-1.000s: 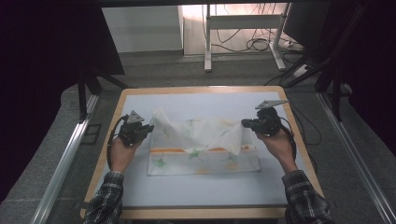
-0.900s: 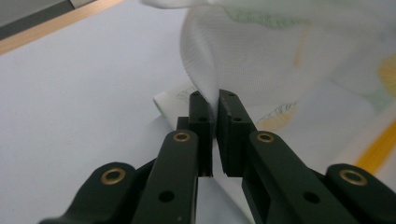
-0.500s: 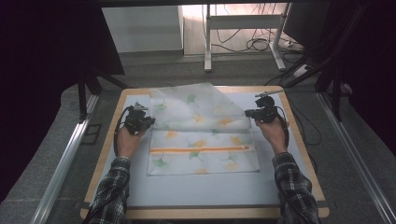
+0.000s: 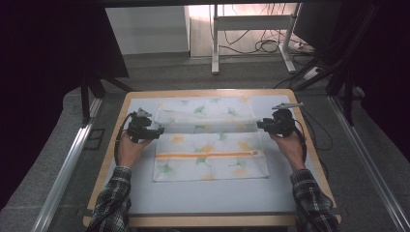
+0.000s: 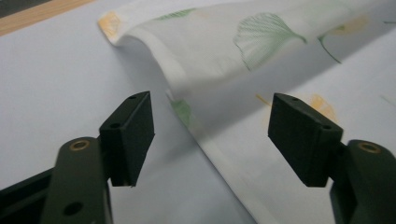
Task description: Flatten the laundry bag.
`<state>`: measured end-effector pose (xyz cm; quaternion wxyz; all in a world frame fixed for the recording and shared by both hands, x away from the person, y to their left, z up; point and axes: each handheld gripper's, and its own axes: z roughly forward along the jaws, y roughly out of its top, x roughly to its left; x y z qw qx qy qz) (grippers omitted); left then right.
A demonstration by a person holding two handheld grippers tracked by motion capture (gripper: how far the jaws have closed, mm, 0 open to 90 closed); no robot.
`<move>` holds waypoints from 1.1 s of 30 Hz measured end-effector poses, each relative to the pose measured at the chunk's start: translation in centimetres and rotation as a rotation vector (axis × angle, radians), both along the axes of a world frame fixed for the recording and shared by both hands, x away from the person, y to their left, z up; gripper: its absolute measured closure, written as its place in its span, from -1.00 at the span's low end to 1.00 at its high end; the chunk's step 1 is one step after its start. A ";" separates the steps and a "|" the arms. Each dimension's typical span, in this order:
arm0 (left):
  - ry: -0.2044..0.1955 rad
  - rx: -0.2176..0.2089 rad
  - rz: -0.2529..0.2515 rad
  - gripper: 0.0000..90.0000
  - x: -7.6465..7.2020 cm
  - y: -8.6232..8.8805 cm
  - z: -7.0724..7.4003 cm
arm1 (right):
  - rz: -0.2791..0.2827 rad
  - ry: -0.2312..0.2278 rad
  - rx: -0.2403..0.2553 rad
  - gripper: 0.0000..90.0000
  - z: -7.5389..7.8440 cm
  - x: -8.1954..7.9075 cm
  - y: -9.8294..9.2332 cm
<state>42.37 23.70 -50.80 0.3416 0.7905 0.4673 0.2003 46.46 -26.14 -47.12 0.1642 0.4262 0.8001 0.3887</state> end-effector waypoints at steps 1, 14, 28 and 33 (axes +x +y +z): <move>-0.001 0.000 -0.004 -0.35 -0.4 0.0 0.0 | -0.004 -0.002 -0.019 0.31 0.0 -0.1 -0.1; 0.070 -0.028 -0.097 -0.24 -3.9 -0.5 -1.3 | 0.056 0.058 -0.190 0.31 -2.7 -1.7 1.0; 0.141 0.033 -0.150 0.34 -3.6 -2.0 -2.6 | 0.013 0.137 -0.198 0.78 -3.8 -2.0 1.7; 0.167 0.003 -0.144 0.92 -3.6 -1.7 -2.5 | 0.027 0.137 -0.222 0.95 -3.7 -2.4 2.3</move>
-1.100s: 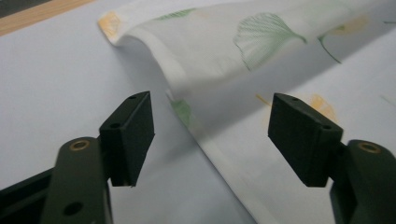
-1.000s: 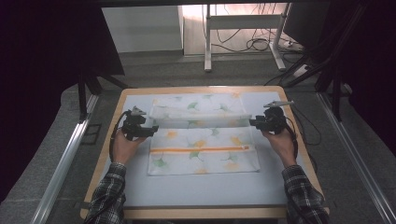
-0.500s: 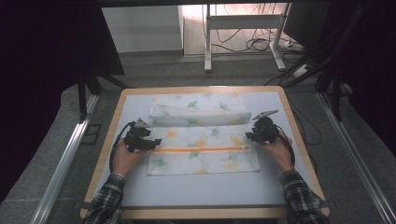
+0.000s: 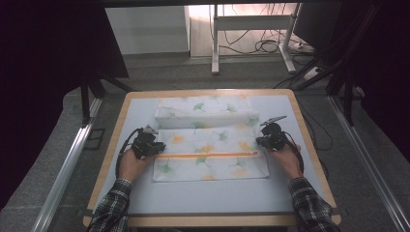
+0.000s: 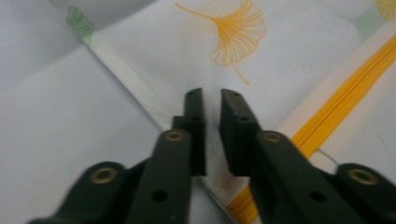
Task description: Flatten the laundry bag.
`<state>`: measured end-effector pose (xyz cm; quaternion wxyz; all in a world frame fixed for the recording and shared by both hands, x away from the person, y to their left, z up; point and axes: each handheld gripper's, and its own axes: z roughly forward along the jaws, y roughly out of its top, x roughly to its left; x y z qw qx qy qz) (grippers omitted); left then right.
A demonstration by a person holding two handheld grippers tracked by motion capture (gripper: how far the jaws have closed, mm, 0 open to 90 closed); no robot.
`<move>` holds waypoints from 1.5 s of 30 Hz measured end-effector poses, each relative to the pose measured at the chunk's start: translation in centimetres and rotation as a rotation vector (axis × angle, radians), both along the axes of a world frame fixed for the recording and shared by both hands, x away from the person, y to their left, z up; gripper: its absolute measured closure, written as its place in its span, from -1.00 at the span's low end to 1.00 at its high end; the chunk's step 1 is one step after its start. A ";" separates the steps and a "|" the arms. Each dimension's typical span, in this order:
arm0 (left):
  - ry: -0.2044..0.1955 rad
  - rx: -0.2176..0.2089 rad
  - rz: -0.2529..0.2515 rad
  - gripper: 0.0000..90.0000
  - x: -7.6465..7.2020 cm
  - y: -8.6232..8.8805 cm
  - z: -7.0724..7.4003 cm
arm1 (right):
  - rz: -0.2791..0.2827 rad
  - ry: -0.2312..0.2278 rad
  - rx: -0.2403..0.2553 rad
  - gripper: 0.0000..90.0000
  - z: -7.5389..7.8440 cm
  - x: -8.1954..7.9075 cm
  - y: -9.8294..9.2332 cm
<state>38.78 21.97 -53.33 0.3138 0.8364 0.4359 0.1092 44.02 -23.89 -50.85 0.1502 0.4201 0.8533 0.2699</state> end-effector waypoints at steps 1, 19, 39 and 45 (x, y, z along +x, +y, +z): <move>0.003 -0.001 -0.001 0.96 0.0 0.0 0.0 | 0.002 -0.002 -0.004 0.95 0.0 -0.1 0.1; -0.002 0.074 -0.063 0.99 -2.8 -0.5 0.9 | 0.069 0.033 0.014 0.95 0.8 -2.6 -0.4; 0.024 0.078 -0.069 0.98 -7.0 0.6 0.9 | 0.170 0.047 0.012 0.94 1.2 -6.8 -0.1; 0.016 0.101 -0.051 0.94 -7.5 1.0 0.7 | 0.181 0.054 -0.005 0.92 0.9 -7.1 0.2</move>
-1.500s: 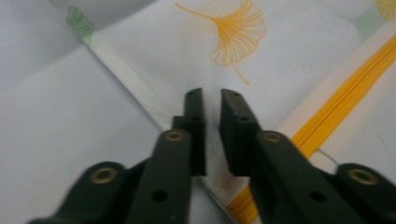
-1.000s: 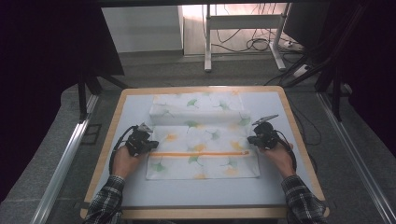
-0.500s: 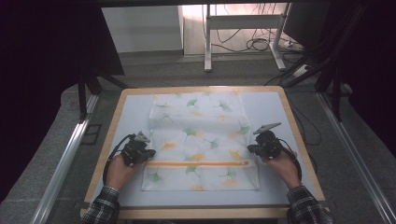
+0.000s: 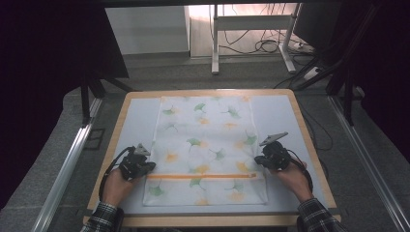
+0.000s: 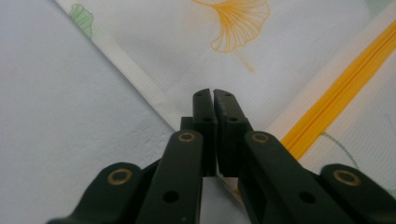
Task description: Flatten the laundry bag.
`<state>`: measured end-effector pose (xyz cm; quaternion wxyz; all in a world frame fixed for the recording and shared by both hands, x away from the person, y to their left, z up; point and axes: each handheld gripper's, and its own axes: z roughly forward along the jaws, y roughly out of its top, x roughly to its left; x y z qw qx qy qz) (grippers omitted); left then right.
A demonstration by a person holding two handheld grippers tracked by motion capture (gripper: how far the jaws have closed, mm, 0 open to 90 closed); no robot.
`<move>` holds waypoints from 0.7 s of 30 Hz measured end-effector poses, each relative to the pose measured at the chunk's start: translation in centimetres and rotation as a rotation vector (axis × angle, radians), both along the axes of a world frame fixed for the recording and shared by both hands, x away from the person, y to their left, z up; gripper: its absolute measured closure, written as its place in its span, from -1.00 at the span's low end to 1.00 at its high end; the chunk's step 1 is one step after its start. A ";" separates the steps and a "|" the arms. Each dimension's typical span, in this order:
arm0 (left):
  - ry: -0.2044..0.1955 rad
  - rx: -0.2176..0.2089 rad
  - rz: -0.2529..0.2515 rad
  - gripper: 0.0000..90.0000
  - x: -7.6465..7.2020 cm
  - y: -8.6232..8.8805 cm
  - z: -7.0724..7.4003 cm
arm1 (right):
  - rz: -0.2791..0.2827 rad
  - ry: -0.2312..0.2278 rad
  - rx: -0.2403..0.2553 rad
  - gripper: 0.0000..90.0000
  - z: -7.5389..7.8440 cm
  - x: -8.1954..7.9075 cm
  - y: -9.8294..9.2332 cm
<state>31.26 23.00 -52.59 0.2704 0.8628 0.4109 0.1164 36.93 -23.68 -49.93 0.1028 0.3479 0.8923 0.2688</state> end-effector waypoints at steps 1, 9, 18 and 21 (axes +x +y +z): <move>-0.003 -0.011 0.003 0.90 0.1 0.1 0.0 | 0.002 0.000 -0.001 0.91 0.0 0.0 0.0; -0.033 -0.045 0.021 0.59 0.1 0.2 0.2 | 0.004 -0.017 -0.002 0.73 0.1 -0.1 0.1; -0.051 -0.087 0.036 0.13 0.2 0.4 0.2 | 0.006 -0.041 0.004 0.51 0.3 -0.6 0.0; -0.063 -0.076 0.038 0.00 0.3 0.3 0.1 | 0.010 -0.048 0.006 0.43 0.4 -0.9 -0.1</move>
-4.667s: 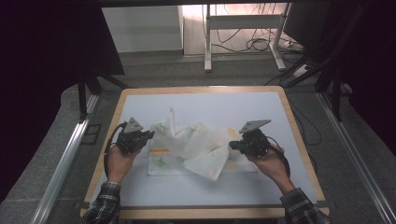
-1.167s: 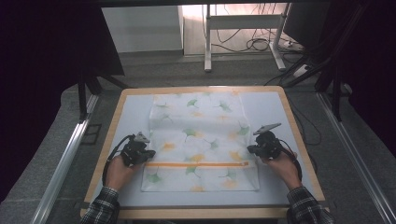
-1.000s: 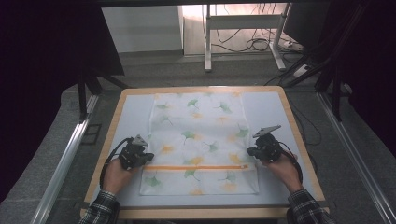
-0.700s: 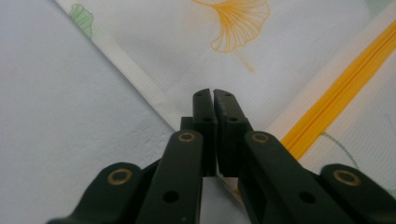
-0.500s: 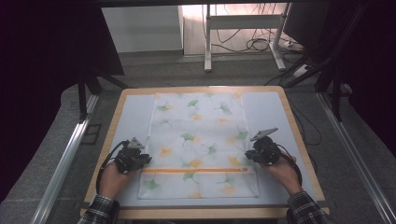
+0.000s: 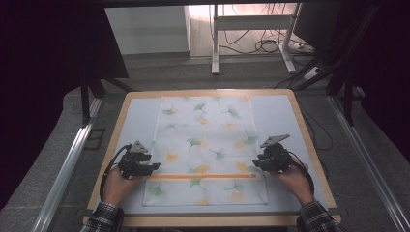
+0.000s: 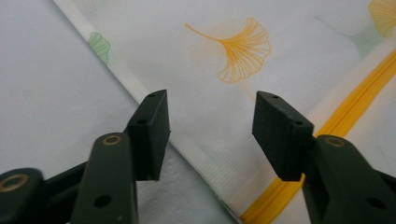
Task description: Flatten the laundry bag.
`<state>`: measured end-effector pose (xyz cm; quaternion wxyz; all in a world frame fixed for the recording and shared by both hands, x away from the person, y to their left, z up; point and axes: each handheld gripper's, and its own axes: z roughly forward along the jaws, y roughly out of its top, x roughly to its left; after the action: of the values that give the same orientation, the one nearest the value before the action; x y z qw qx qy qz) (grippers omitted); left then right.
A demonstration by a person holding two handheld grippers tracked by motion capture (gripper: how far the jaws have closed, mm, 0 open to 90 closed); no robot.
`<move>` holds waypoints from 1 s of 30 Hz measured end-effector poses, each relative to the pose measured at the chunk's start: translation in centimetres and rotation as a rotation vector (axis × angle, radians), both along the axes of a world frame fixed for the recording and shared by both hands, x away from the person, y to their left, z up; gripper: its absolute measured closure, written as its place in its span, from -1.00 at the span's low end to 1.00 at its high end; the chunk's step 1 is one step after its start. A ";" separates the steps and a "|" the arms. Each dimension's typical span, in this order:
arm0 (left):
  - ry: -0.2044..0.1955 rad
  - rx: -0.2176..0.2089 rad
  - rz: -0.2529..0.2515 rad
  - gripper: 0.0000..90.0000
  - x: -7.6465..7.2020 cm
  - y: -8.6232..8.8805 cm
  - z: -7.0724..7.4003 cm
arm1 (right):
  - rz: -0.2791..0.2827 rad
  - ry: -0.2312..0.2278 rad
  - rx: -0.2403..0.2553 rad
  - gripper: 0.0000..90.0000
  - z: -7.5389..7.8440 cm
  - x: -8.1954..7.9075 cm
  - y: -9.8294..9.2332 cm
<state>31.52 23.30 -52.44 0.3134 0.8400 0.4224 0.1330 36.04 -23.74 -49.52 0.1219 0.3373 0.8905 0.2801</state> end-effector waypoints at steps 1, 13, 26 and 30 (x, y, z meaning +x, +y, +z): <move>-0.003 0.002 0.000 -0.04 0.0 0.0 0.0 | 0.003 -0.004 0.000 0.39 0.0 -0.1 0.0; -0.043 0.023 -0.019 -0.34 -0.1 -0.4 -0.1 | -0.003 -0.017 0.011 0.05 0.1 -1.0 -0.5; -0.046 0.023 -0.036 -0.52 0.0 -0.7 -0.2 | 0.041 -0.015 0.063 -0.32 -0.1 -2.4 -1.0; -0.022 0.041 -0.006 -0.53 0.1 -0.6 -0.3 | 0.043 0.016 0.062 -0.30 -0.3 -2.8 -1.1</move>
<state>31.62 22.71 -52.78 0.3013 0.8460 0.4137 0.1498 33.27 -24.87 -49.85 0.0982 0.3241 0.8893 0.3074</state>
